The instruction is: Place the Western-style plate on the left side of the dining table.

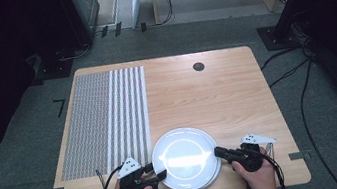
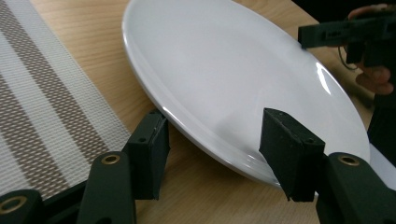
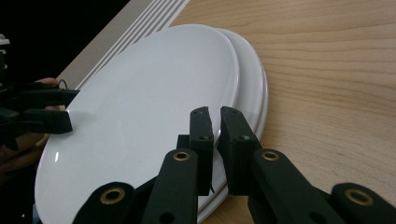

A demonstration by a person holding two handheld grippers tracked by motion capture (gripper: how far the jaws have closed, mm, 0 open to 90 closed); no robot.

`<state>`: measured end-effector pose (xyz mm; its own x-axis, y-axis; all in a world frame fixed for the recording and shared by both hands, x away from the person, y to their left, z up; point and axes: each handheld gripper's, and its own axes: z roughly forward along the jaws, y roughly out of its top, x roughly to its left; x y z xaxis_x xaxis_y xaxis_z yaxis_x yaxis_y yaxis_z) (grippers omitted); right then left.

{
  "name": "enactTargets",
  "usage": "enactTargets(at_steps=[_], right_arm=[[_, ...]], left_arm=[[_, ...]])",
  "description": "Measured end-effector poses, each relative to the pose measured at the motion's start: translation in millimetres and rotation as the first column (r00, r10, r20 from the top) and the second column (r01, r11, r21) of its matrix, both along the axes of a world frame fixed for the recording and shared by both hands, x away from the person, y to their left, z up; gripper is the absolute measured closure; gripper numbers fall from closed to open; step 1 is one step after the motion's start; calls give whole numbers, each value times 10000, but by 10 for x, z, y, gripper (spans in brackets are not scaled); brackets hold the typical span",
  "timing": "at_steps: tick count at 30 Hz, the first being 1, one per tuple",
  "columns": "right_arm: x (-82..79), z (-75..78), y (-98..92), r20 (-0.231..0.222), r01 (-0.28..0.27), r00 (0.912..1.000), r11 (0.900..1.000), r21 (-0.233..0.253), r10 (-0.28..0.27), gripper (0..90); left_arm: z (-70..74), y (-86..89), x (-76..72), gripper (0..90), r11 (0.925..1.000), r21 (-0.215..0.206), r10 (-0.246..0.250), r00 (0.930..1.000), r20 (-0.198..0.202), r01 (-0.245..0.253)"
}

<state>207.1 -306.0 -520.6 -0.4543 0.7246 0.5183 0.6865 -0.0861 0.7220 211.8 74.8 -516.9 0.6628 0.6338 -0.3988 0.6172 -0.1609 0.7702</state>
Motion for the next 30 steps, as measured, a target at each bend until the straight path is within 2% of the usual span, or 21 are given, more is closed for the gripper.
enactTargets(at_steps=[4,9,13,16,23,30], right_arm=[[3,-16,14,30,-21,10000,9999,98,21,824],[8,-37,38,-37,-19,10000,9998,216,20,814],[18,-54,50,-280,170,9995,9982,581,-154,793],[16,-76,76,-351,409,9986,9962,766,-384,785],[17,-88,132,-537,571,9972,9951,812,-528,773],[51,-90,158,-932,901,9925,9894,1139,-797,752]], left_arm=[[-8,73,28,506,9991,-407,136,9996,-259,-147],[-9,68,18,559,9996,-204,170,9996,-241,-175],[-8,106,27,584,9991,-379,172,9992,-362,-186],[-4,125,32,603,9985,-507,179,9979,-621,-210],[13,189,38,603,9982,-591,74,9975,-706,-116],[21,248,35,588,9974,-697,123,9978,-649,-168]])
